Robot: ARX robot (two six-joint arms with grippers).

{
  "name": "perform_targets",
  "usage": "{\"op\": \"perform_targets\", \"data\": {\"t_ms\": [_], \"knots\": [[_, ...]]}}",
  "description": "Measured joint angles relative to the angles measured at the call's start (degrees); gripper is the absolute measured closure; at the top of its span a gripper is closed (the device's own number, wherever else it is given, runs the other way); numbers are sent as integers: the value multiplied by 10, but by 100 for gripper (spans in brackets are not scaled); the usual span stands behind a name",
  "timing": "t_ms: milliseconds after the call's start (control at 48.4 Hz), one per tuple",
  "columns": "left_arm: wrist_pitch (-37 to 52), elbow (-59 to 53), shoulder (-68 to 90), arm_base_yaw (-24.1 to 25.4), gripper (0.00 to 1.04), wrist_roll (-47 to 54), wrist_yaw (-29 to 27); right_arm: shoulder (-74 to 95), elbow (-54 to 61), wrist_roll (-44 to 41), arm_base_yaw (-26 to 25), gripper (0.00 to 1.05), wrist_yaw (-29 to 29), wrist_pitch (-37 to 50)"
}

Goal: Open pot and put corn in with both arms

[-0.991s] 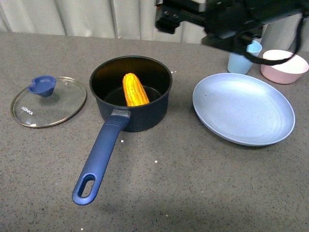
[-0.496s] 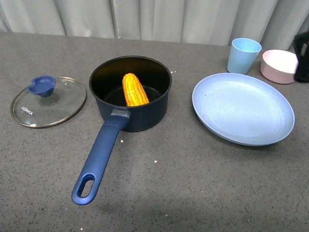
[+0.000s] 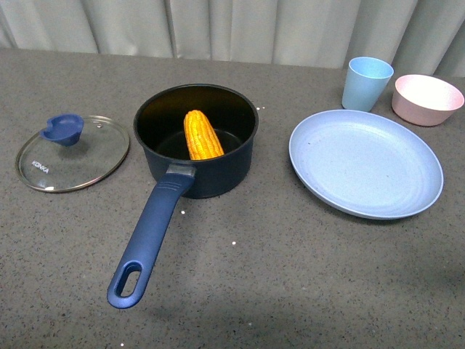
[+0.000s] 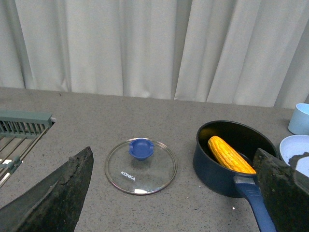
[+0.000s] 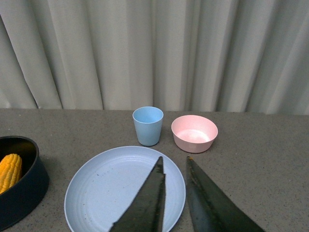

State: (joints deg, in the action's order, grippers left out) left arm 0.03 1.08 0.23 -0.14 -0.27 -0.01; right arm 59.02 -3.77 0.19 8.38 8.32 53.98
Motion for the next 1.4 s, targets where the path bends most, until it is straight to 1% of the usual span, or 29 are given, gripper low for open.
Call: {"op": "perform_targets", "data": {"t_ms": [21,62,83,227,248,289,351,661,1136,1405], "knots": [[0,0,0,0,6,0,0,-15,4,0,-4,95,-5,-10],[0,0,0,0,6,0,0,-37,8,0,-10,102,-10,-25],[0,0,0,0,6,0,0,-47,10,-2,-12,104,-14,-33],[0,0,0,0,6,0,0,-117,24,-2,-30,104,-32,-91],[0,0,0,0,6,0,0,-132,26,-2,-43,104,-54,-104],[0,0,0,0,6,0,0,-157,29,-2,-66,104,-77,-125],[0,0,0,0,6,0,0,-192,32,-2,-81,104,-78,-155],[0,0,0,0,6,0,0,-314,35,-2,-82,104,-82,-266],[0,0,0,0,6,0,0,-437,35,-2,-82,104,-82,-385],[0,0,0,0,6,0,0,-481,35,-2,-82,104,-82,-428]]}}
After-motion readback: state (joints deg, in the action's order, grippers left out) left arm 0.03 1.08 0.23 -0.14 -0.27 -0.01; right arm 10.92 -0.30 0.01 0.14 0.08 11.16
